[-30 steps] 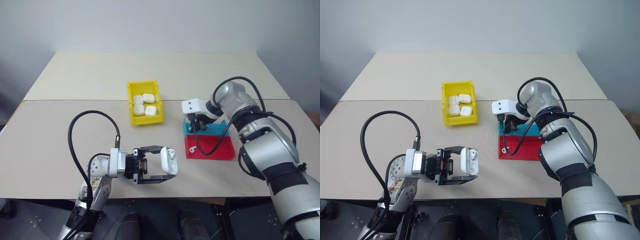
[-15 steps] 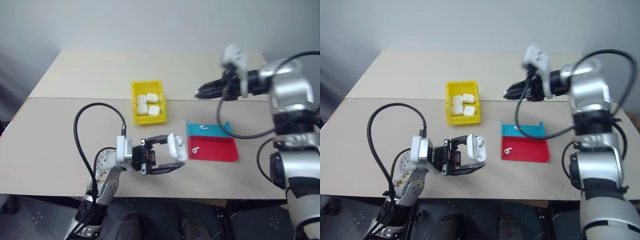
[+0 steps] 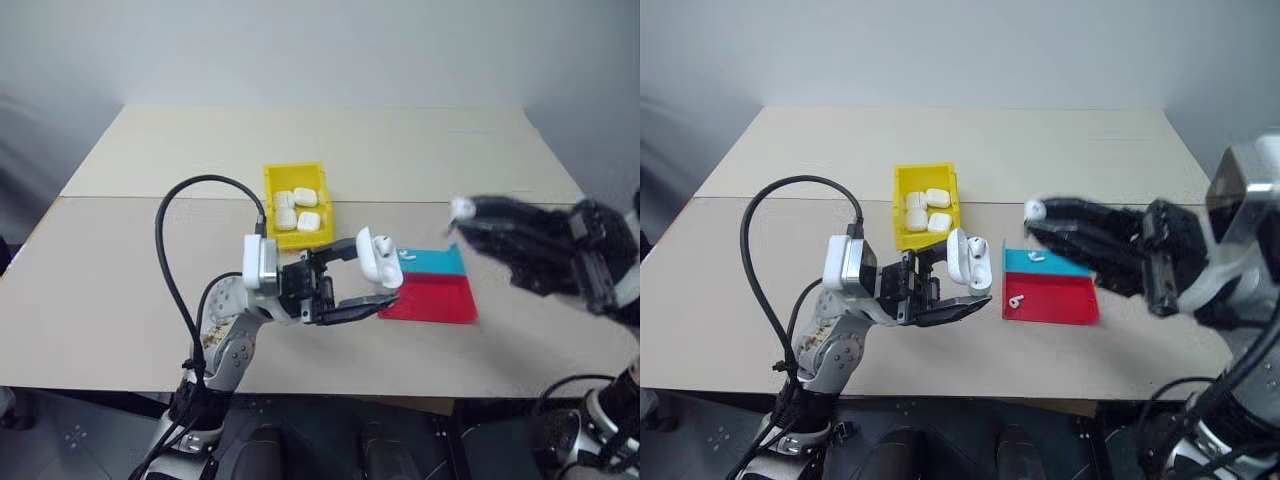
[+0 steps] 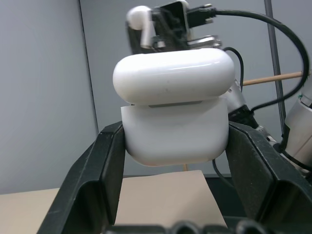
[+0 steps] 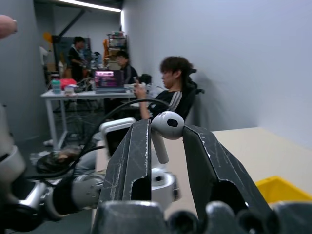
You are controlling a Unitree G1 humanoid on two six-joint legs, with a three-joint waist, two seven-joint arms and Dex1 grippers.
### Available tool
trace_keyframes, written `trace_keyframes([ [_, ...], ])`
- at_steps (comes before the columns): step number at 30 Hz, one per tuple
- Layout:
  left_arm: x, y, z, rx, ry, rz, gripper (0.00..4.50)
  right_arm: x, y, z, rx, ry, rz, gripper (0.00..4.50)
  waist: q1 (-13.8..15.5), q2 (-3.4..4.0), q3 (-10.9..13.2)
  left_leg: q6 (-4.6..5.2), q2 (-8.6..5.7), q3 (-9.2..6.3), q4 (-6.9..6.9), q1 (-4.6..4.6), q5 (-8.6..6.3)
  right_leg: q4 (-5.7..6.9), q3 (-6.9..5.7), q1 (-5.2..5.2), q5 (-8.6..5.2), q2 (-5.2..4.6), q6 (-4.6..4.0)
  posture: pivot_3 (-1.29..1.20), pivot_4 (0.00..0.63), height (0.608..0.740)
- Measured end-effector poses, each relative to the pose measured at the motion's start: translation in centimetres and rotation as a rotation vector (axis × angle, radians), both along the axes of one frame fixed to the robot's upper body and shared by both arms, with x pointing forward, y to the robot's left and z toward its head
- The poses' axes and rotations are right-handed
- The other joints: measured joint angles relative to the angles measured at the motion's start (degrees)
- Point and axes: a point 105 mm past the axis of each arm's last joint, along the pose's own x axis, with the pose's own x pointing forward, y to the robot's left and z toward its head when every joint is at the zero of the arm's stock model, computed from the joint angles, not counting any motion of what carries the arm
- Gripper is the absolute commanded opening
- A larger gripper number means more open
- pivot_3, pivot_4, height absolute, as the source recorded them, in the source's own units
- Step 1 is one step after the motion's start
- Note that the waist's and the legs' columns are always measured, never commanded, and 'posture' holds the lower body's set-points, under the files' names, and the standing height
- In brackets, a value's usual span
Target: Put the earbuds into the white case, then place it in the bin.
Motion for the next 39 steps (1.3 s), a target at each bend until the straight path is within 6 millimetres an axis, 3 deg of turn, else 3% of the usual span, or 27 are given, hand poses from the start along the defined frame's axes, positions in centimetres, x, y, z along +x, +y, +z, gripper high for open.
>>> trace_keyframes([
  [18, -0.2, -0.1, -0.3, 0.003, 0.011, -0.045, 2.82, 0.0, 3.2, -1.9, -0.086, 0.027, 0.072, 1.15, 0.1, -0.02, 0.0, 0.0, 0.0, -0.02, 0.01, 0.0, 0.0, -0.05, 0.0, 0.01, -0.02, 0.01, 0.02, 0.0, 0.15, 0.74],
  [39, -0.2, -0.2, -0.5, 0.002, 0.014, -0.036, 2.82, 0.5, 3.0, -3.2, -0.12, 0.059, 0.033, 1.15, 0.1, -0.03, 0.0, 0.0, 0.0, -0.01, 0.01, 0.0, 0.0, -0.07, 0.0, 0.02, -0.02, 0.01, 0.02, 0.0, 0.15, 0.74],
])
